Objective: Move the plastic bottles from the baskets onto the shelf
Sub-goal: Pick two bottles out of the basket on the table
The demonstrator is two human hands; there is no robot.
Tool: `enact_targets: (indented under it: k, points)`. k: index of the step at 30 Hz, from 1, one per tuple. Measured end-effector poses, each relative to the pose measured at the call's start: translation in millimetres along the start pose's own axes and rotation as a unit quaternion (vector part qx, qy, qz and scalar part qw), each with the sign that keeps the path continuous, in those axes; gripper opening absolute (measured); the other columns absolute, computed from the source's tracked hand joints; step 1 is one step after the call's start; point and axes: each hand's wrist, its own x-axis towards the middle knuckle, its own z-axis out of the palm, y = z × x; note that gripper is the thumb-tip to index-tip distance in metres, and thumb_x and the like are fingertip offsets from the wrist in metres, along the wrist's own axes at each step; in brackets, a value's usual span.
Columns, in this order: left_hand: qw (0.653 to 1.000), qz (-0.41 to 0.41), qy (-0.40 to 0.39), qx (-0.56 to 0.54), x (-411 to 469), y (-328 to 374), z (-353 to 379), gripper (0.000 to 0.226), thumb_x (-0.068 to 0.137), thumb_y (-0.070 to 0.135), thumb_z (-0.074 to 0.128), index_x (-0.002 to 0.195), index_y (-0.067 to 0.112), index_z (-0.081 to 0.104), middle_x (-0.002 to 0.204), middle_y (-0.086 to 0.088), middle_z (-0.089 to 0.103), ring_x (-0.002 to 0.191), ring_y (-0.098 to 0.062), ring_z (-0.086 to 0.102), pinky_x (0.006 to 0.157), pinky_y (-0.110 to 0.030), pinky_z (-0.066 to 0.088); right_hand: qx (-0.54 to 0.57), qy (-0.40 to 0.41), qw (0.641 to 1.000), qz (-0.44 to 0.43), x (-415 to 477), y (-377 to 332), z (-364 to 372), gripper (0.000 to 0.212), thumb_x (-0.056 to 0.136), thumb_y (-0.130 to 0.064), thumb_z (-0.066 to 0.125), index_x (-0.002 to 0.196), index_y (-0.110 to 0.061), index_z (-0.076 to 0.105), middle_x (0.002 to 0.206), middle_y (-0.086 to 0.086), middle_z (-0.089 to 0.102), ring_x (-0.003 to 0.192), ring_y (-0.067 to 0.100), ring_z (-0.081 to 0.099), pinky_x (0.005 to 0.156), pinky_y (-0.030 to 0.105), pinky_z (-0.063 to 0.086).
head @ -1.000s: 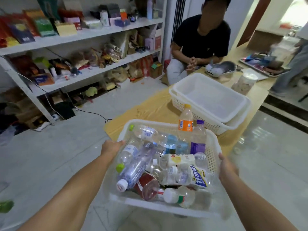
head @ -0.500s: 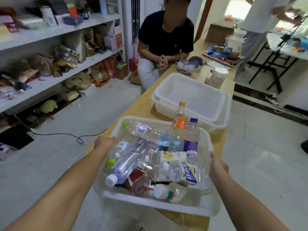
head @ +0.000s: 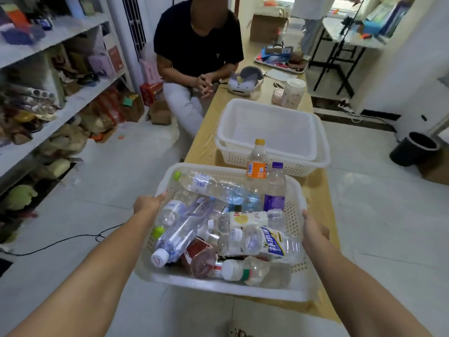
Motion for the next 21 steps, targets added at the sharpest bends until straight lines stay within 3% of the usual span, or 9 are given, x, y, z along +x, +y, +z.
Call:
enact_targets:
  k: [3,5,7,8,11,14,19,21]
  points:
    - [0.999,0.029,-0.028,0.009,15,2,-3,0.067,0.079,0.043,0.076,0.119,-0.009,0.06,0.121,-0.025,0.062,0.108,-0.038,0.06,0.087,-0.038,0.047,0.015,0.028,0.999,0.007,-11,9,0,0.074,0.071,-0.048,0.078,0.121,0.002,0.057,0.121,0.02,0.063,0.104,0.036,0.062,0.078,0.035,0.045]
    - [0.997,0.061,-0.041,0.012,22,1,0,0.056,0.082,0.041,0.073,0.105,-0.009,0.066,0.106,-0.024,0.067,0.088,-0.034,0.063,0.072,-0.032,0.043,0.024,0.034,0.999,0.011,-14,13,-1,0.073,0.069,-0.049,0.079,0.118,0.002,0.059,0.118,0.019,0.064,0.096,0.032,0.063,0.075,0.033,0.044]
    - [0.996,0.074,-0.052,-0.002,27,0,3,0.043,0.082,0.04,0.072,0.085,-0.003,0.068,0.08,-0.016,0.067,0.062,-0.025,0.056,0.06,-0.029,0.037,0.025,0.044,0.999,0.014,-15,13,0,0.074,0.068,-0.05,0.079,0.117,0.003,0.059,0.116,0.019,0.065,0.088,0.03,0.06,0.073,0.033,0.042]
    - [0.996,0.077,-0.05,-0.006,31,2,5,0.04,0.082,0.04,0.072,0.076,0.001,0.066,0.07,-0.011,0.062,0.058,-0.023,0.053,0.058,-0.029,0.036,0.024,0.053,0.998,0.016,-15,13,1,0.076,0.068,-0.05,0.079,0.117,0.003,0.059,0.117,0.02,0.065,0.089,0.031,0.06,0.073,0.033,0.041]
    - [0.994,0.097,-0.051,0.009,40,12,13,0.043,0.083,0.04,0.07,0.063,0.005,0.056,0.065,-0.01,0.054,0.061,-0.024,0.049,0.062,-0.03,0.035,0.015,0.071,0.997,0.031,-10,10,2,0.081,0.067,-0.052,0.079,0.122,0.002,0.055,0.121,0.021,0.062,0.105,0.037,0.062,0.078,0.037,0.045]
    - [0.992,0.112,-0.05,0.019,46,24,22,0.046,0.085,0.041,0.069,0.063,0.003,0.054,0.063,-0.011,0.052,0.064,-0.026,0.049,0.062,-0.032,0.036,0.009,0.08,0.996,0.036,-4,7,5,0.082,0.066,-0.054,0.077,0.122,0.001,0.055,0.12,0.021,0.063,0.106,0.037,0.063,0.089,0.043,0.051]
    - [0.99,0.129,-0.045,0.031,52,33,33,0.051,0.087,0.042,0.067,0.056,0.009,0.043,0.056,-0.007,0.043,0.059,-0.023,0.041,0.06,-0.032,0.031,0.014,0.094,0.995,0.021,3,2,10,0.076,0.067,-0.053,0.077,0.115,0.003,0.06,0.115,0.021,0.066,0.1,0.036,0.065,0.079,0.039,0.048]
    - [0.989,0.135,-0.038,0.048,53,36,36,0.052,0.088,0.044,0.065,0.056,0.009,0.043,0.056,-0.006,0.044,0.057,-0.024,0.041,0.058,-0.032,0.03,0.009,0.104,0.994,0.017,5,1,11,0.072,0.067,-0.054,0.077,0.11,0.003,0.062,0.106,0.019,0.067,0.089,0.034,0.064,0.077,0.039,0.05]
